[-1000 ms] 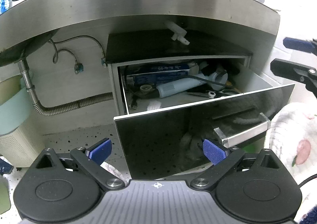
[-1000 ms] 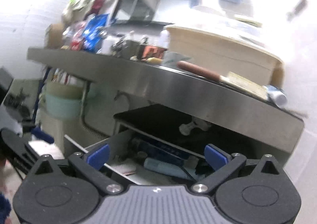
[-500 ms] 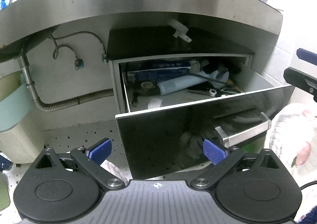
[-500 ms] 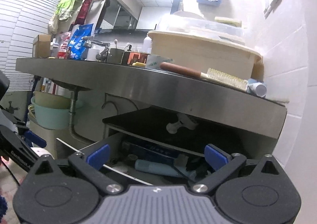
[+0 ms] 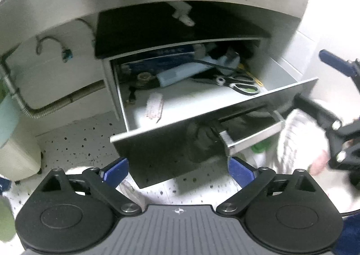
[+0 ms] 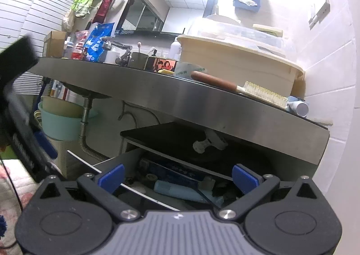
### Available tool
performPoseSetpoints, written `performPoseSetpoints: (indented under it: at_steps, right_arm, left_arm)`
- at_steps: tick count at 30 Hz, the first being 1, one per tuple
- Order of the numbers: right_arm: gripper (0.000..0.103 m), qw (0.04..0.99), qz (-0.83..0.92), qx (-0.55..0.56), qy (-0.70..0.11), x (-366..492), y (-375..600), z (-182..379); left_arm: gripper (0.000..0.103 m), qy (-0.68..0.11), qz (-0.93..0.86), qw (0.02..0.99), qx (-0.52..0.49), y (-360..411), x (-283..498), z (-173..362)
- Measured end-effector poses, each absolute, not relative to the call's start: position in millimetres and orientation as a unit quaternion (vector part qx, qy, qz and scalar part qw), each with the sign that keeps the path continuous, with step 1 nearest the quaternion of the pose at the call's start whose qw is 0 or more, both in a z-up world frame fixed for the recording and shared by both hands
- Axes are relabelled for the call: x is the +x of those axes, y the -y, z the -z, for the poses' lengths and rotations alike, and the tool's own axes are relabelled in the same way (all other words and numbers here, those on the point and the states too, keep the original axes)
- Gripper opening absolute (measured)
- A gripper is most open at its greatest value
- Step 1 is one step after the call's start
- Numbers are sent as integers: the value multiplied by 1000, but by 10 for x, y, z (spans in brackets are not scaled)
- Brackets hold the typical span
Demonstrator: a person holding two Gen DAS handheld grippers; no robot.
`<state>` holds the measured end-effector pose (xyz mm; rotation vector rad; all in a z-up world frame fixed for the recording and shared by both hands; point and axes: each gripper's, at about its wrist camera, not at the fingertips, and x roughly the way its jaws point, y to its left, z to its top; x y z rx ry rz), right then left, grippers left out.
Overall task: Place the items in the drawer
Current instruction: 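Move the left tool up over the countertop toward the clear tape roll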
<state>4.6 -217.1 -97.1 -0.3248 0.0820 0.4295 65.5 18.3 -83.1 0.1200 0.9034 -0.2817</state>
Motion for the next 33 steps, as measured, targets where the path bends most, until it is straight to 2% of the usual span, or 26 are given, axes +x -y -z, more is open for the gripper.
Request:
performPoseSetpoints:
  at_steps: [8, 15, 22, 24, 28, 30, 32, 33]
  right_arm:
    - [103, 960, -215, -176, -22, -46, 2115, 996]
    - [103, 960, -218, -176, -19, -58, 2104, 1001]
    - [103, 962, -219, -162, -11, -78, 2150, 986]
    - [103, 962, -220, -162, -8, -88, 2155, 984]
    - [103, 961, -222, -164, -2, -112, 2154, 991]
    - [103, 961, -224, -165, 1, -122, 2156, 994]
    - [103, 960, -226, -165, 2, -126, 2156, 996]
    - [103, 960, -227, -164, 2, -128, 2156, 996]
  left_arm:
    - [97, -494, 114, 862, 3, -270, 1126, -7]
    - [97, -514, 65, 854, -45, -325, 1552, -768]
    - [97, -523, 7, 844, -119, -465, 2110, -1278]
    - [89, -521, -12, 841, -143, -534, 2299, -1392]
    - [87, -521, -38, 836, -166, -572, 2611, -1532]
    - [80, -524, -44, 834, -165, -551, 2766, -1577]
    - [69, -525, -45, 835, -155, -503, 2887, -1615]
    - [69, -523, -47, 838, -151, -485, 2943, -1638]
